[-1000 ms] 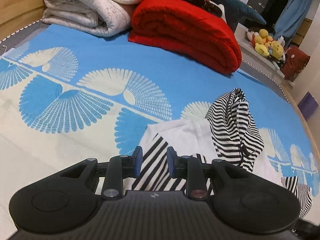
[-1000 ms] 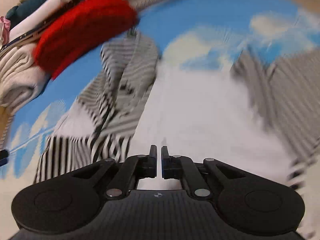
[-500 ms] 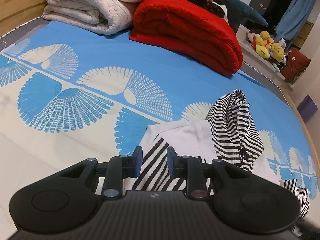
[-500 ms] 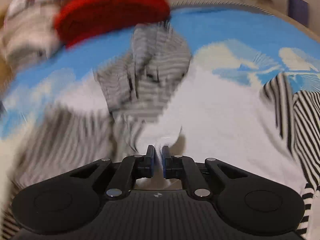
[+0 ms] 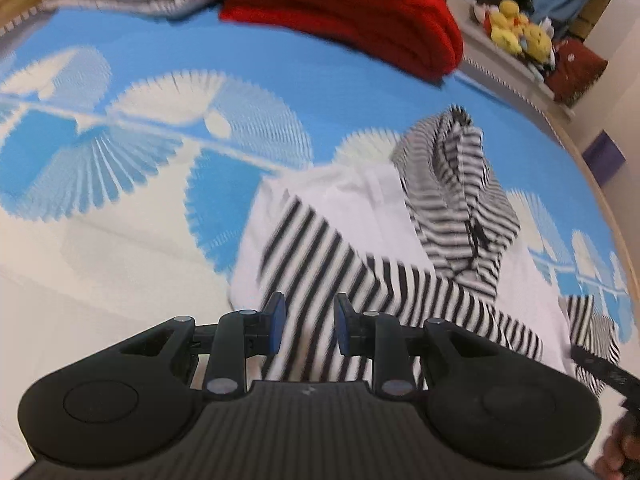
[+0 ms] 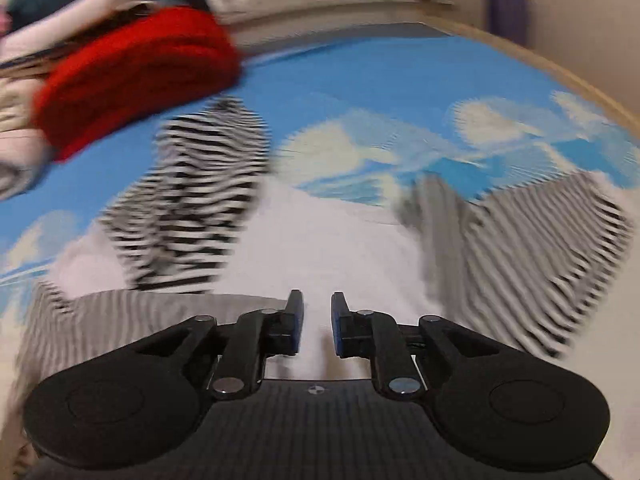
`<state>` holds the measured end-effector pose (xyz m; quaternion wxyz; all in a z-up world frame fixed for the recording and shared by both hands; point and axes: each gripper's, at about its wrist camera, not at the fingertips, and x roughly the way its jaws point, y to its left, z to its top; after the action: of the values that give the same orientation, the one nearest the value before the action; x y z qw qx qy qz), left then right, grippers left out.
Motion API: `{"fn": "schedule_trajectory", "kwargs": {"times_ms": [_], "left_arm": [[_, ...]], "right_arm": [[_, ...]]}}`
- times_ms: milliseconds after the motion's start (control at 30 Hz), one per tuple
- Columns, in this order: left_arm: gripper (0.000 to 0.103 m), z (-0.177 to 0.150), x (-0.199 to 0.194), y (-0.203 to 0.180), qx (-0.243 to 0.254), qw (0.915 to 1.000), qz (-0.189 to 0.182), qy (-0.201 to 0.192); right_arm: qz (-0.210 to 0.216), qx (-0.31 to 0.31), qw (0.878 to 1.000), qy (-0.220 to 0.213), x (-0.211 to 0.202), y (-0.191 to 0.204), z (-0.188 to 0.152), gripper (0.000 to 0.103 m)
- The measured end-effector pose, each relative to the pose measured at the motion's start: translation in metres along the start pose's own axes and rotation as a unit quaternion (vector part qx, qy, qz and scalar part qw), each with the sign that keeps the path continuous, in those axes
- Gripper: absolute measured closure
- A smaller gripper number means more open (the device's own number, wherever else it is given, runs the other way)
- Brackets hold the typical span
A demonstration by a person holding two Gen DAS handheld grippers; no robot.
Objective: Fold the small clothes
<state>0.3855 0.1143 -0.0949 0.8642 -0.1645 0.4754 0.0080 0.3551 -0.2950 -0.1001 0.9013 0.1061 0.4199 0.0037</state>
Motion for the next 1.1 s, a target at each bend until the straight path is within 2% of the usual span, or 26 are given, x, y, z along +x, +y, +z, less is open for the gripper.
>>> {"fn": "schedule_trajectory", "kwargs": {"times_ms": [67,100,133,167,200,300,367,433,467,567,667,733,967,1000,1033,1100], "left_arm": [[0.075,-0.007,0.011,0.003,-0.003,0.9995,-0.01,0.031],[0.075,-0.012,0.019,0.006,-0.005,0.9984,-0.008,0.056],[0.075,-0.016,0.029,0.009,-0.002,0.9964,0.007,0.085],[0.077,-0.021,0.038,0.012,0.004,0.9935,0.028,0.11],[0.082,-0.024,0.043,0.015,0.01,0.9921,0.041,0.118],[0.082,-0.021,0.034,0.009,0.02,0.9935,0.043,0.104],[0.082,-0.021,0.027,-0.001,0.042,0.9944,0.038,0.089],[0.081,-0.028,0.038,-0.004,0.049,0.9912,0.048,0.113],[0.082,-0.031,0.044,-0.002,0.046,0.9898,0.054,0.124],[0.081,-0.027,0.036,-0.006,0.045,0.9907,0.06,0.114],[0.075,-0.022,0.016,-0.025,0.065,0.9943,0.039,0.074],[0.07,-0.022,0.009,-0.04,0.084,0.9939,0.027,0.067],[0.069,-0.024,-0.011,-0.083,0.106,0.9935,0.004,0.04],[0.069,-0.023,-0.012,-0.087,0.109,0.9934,0.002,0.035],[0.069,-0.024,-0.015,-0.092,0.113,0.9932,0.003,0.03],[0.069,-0.026,-0.017,-0.102,0.122,0.9923,0.005,0.02]], "right_arm": [[0.005,-0.007,0.998,0.062,0.02,0.001,-0.008,0.07],[-0.013,-0.014,0.994,0.104,0.034,0.0,-0.016,0.066],[-0.029,-0.018,0.991,0.129,0.042,-0.002,-0.022,0.065],[-0.032,-0.021,0.992,0.121,0.042,-0.003,-0.023,0.065],[-0.033,-0.02,0.992,0.117,0.038,-0.002,-0.02,0.065],[-0.006,0.001,0.996,0.086,0.024,-0.002,-0.007,0.063],[-0.019,-0.012,0.995,0.097,0.028,-0.002,-0.008,0.06],[-0.037,-0.018,0.991,0.129,0.042,-0.005,-0.016,0.059],[-0.035,-0.019,0.992,0.123,0.041,-0.006,-0.015,0.059],[-0.026,-0.006,0.994,0.109,0.034,-0.005,-0.011,0.059],[-0.028,0.002,0.995,0.098,0.023,-0.008,-0.007,0.059],[-0.027,0.011,0.996,0.086,0.016,-0.014,-0.005,0.059],[-0.033,0.042,0.999,0.007,-0.026,-0.051,0.014,0.06],[-0.034,0.043,0.998,-0.009,-0.033,-0.06,0.017,0.064],[-0.033,0.045,0.998,-0.022,-0.039,-0.069,0.019,0.076],[-0.031,0.06,0.997,-0.043,-0.051,-0.093,0.023,0.087]]}}
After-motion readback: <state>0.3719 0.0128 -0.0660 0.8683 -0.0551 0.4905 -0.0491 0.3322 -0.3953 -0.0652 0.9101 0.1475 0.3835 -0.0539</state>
